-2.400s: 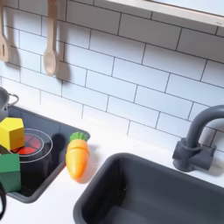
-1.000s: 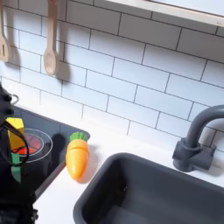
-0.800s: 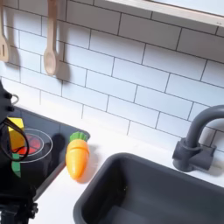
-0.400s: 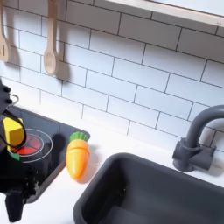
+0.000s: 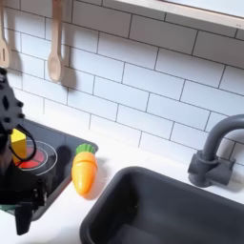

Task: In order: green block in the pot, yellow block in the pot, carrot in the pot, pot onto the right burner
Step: 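Put the green block in the pot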

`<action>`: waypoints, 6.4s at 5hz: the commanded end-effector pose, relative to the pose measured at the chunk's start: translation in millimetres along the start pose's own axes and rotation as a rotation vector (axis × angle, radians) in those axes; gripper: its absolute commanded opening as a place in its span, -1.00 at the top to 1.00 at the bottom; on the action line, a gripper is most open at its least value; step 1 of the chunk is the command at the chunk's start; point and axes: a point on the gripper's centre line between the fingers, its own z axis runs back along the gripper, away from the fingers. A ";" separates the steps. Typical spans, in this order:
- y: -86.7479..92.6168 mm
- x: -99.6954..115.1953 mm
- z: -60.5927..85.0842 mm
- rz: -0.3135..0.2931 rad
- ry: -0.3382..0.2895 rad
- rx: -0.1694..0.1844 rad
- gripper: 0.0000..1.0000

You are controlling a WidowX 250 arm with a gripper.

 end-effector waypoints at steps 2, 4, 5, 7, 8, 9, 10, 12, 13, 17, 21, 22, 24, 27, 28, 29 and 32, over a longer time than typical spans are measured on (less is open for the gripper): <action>1.0 36.6 -4.9 0.032 0.007 0.011 -1.00; 12.9 52.8 -9.1 0.084 -0.008 0.009 -1.00; 15.0 55.7 -17.7 0.105 -0.005 0.008 -1.00; 17.1 62.4 -36.4 0.093 -0.066 0.004 -1.00; 18.2 66.2 -37.7 0.070 -0.125 0.039 -1.00; 17.8 59.2 -43.1 0.083 -0.126 -0.010 -1.00; 19.2 61.5 -49.8 0.071 -0.115 -0.006 -1.00; 23.9 71.4 -45.1 0.080 -0.141 -0.028 -1.00; 24.1 75.6 -47.9 0.077 -0.126 -0.033 -1.00; 18.8 73.0 -37.7 0.081 -0.156 -0.063 1.00; 46.8 100.9 36.0 0.101 -0.232 -0.106 1.00; 58.5 107.5 48.0 0.133 -0.254 -0.125 1.00; 83.2 124.2 53.0 0.174 -0.258 -0.128 1.00; 97.8 157.2 47.7 0.177 -0.228 -0.126 1.00; 103.5 166.5 40.9 0.189 -0.210 -0.127 1.00; 105.8 178.9 35.0 0.189 -0.198 -0.134 1.00; 101.3 201.2 15.6 0.183 -0.160 -0.132 1.00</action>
